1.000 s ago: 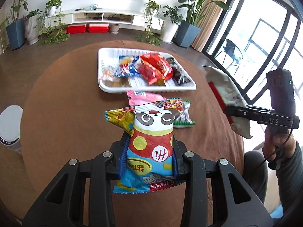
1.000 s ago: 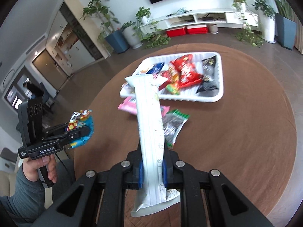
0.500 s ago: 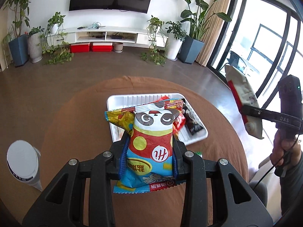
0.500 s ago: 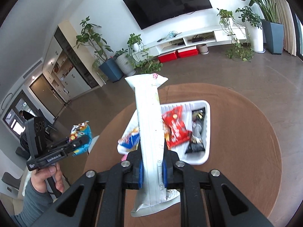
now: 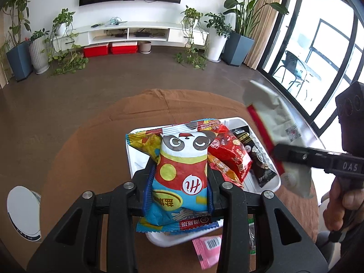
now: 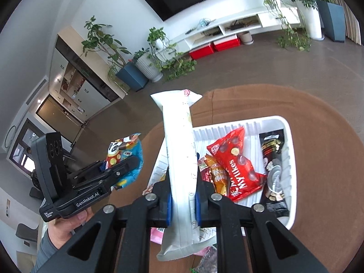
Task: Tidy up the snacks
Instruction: 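Carry the panda bag with the left tool over the tray while the right tool carries the white bag, then open both tools to drop the panda bag and white bag into the tray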
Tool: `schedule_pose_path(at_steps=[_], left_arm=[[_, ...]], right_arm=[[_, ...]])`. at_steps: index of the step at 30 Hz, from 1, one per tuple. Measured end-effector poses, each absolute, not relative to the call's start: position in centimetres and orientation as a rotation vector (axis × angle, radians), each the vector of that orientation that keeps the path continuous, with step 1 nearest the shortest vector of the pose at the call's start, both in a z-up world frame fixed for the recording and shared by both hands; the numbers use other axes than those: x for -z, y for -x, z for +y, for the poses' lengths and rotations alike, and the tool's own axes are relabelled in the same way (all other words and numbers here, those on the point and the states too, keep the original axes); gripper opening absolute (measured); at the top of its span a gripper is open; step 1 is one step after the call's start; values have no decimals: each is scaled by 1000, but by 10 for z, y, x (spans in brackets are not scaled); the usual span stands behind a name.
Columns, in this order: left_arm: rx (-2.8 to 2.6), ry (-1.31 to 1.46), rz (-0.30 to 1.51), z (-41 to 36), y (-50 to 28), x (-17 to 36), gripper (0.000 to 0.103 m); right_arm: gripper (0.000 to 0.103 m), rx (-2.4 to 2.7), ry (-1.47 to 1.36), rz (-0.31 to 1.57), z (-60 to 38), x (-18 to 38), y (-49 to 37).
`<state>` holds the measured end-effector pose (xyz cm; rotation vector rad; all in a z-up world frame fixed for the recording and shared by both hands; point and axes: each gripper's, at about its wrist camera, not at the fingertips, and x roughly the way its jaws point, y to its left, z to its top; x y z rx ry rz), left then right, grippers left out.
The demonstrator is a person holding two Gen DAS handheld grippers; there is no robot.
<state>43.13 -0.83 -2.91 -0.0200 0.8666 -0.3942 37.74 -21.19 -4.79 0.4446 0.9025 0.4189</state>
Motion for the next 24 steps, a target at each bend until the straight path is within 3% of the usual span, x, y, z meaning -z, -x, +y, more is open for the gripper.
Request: schedule_pose_path(at_steps=[9, 24], left_arm=[[381, 6, 923, -25, -473, 90, 33], [349, -20, 948, -49, -514, 133, 37]], right_arm=[[16, -388, -498, 1006, -201, 94, -407], [17, -381, -561, 1083, -194, 138, -424]])
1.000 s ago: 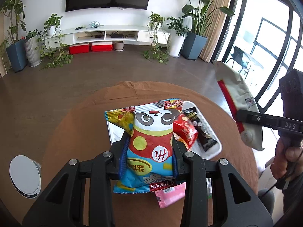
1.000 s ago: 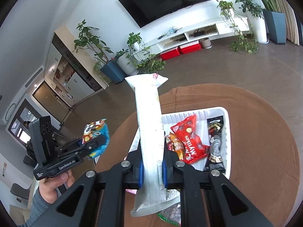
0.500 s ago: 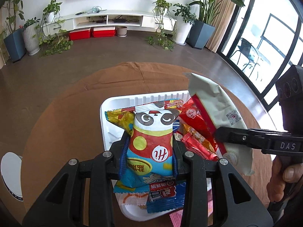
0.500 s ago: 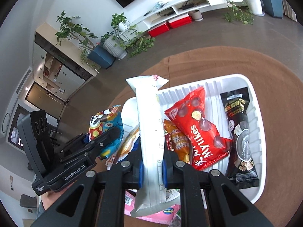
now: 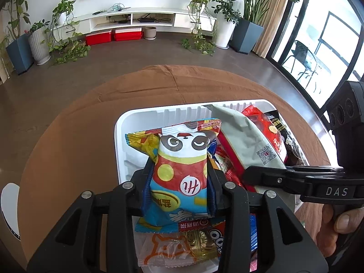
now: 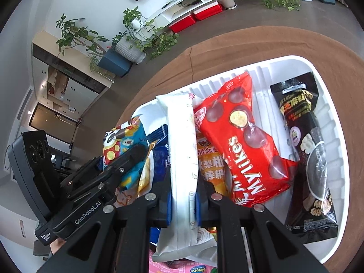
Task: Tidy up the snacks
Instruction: 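Open both tools to drop the panda bag and white bag into the tray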
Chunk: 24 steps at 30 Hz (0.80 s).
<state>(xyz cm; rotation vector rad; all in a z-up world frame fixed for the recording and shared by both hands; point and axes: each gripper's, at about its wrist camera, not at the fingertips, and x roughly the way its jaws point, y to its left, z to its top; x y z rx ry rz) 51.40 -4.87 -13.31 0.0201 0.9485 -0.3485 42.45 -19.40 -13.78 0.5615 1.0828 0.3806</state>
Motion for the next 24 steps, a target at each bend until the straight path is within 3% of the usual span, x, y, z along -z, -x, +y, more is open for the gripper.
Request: schedule_pose_path(at_steps=[7, 9, 14, 16, 24], left_arm=[[346, -17, 956, -53, -524, 139, 39], [343, -23, 959, -54, -519, 138, 45], [332, -22, 962, -52, -521, 138, 56], [335, -24, 962, -52, -521, 137, 59], [335, -16, 945, -51, -514, 131, 66]], right_arm=[[18, -381, -585, 1077, -195, 143, -428], [19, -383, -590, 1076, -194, 140, -427], [39, -400, -553, 1068, -185, 132, -428], [43, -399, -526, 1059, -181, 128, -427], [43, -400, -517, 1034, -183, 117, -423]])
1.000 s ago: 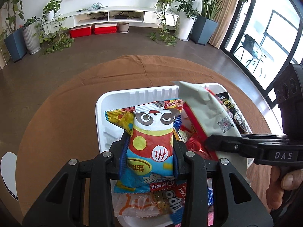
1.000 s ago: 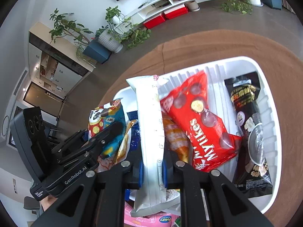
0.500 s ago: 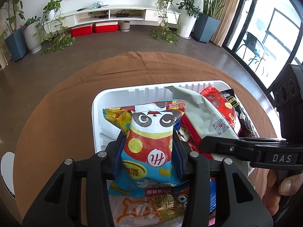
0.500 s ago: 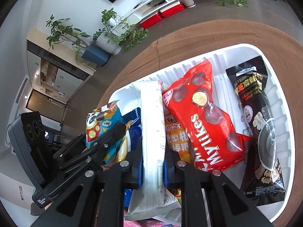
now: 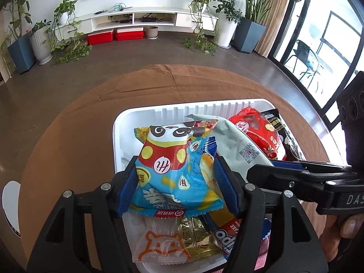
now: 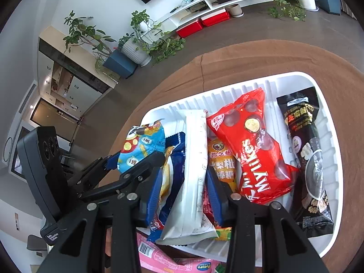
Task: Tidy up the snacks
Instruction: 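Open both tools to drop the panda bag and white bag into the tray, then withdraw both tools from the tray back over the pink packet and seed bag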
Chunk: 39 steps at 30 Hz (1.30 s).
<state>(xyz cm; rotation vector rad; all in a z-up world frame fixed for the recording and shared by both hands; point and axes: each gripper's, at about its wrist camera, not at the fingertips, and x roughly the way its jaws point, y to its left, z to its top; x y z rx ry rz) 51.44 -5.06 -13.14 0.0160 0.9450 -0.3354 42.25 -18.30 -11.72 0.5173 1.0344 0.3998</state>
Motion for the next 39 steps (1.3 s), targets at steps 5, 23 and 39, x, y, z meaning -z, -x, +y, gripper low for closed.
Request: schedule_pose_path(at_steps=[5, 23, 39], left_arm=[[331, -15, 919, -49, -504, 123, 78], [649, -450, 722, -65, -377, 88, 103], [885, -778, 880, -122, -362, 127, 103]], right_arm=[[52, -396, -489, 995, -191, 106, -410], [93, -388, -427, 857, -227, 74, -306], [93, -340, -483, 947, -246, 121, -234]])
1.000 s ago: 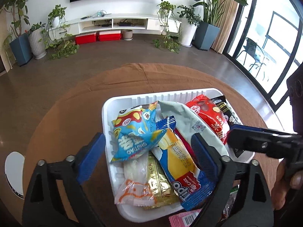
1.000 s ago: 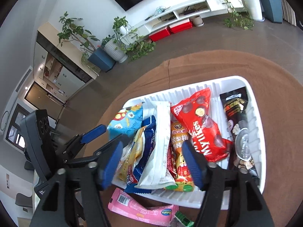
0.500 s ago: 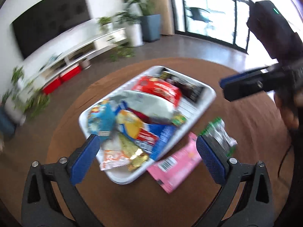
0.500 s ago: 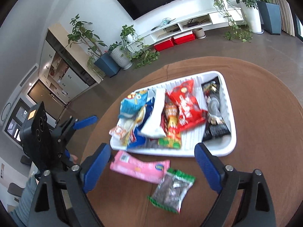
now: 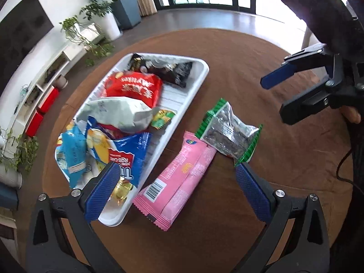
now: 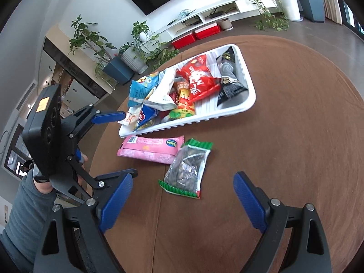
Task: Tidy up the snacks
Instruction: 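Withdraw both tools from the tray back over the pink packet and seed bag, then grasp the pink packet with the left tool while the right tool grasps the clear seed bag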
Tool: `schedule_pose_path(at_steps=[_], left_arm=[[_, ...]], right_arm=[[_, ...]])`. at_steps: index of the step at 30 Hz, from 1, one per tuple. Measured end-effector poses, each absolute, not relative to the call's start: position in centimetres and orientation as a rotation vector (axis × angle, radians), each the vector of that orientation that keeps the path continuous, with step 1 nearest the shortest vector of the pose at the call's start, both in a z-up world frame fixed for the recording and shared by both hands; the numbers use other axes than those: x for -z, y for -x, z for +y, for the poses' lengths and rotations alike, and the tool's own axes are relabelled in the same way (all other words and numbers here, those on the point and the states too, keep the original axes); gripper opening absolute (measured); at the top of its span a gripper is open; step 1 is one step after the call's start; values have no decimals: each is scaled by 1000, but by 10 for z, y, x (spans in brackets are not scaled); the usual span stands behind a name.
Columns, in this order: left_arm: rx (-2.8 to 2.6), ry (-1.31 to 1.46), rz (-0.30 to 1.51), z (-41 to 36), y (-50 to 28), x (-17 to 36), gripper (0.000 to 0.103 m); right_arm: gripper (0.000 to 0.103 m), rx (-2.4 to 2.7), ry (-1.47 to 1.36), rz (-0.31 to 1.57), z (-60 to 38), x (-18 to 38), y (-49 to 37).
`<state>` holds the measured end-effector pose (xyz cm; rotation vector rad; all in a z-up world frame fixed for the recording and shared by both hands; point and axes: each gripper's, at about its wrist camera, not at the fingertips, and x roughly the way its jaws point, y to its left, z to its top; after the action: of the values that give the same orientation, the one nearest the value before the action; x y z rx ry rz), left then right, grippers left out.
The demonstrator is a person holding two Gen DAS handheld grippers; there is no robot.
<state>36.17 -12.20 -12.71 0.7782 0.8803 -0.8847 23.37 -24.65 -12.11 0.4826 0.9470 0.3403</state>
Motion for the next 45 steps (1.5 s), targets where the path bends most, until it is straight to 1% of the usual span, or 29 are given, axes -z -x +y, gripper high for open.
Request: schedule_pose_path(at_steps=[7, 14, 16, 18, 20, 22, 24, 25, 37, 40, 45], left_arm=[[926, -859, 986, -136, -369, 150, 103], [915, -876, 1028, -141, -378, 164, 102], [914, -879, 1030, -140, -381, 165, 99], [909, -879, 1036, -141, -385, 165, 94], [908, -876, 1048, -142, -389, 165, 93], [902, -877, 1050, -142, -392, 163, 88], [899, -865, 1037, -140, -397, 159, 77], [898, -852, 1034, -138, -399, 155, 76], [961, -800, 987, -123, -395, 123, 76], [1011, -762, 1010, -127, -393, 119, 76], [1046, -774, 1036, -135, -384, 124, 76]], right_arm=[[90, -347, -518, 972, -255, 131, -227], [90, -347, -510, 971, -254, 131, -227], [90, -342, -514, 979, -254, 133, -228], [90, -341, -515, 984, -253, 134, -228], [90, -341, -510, 988, -251, 135, -228], [90, -344, -507, 988, -250, 135, -226], [90, -343, -501, 986, -249, 134, -225], [90, -341, -500, 985, -249, 134, -225], [90, -340, -515, 992, -250, 136, -227], [90, -342, -518, 998, -249, 137, -227], [90, -347, -514, 995, -248, 137, -226]])
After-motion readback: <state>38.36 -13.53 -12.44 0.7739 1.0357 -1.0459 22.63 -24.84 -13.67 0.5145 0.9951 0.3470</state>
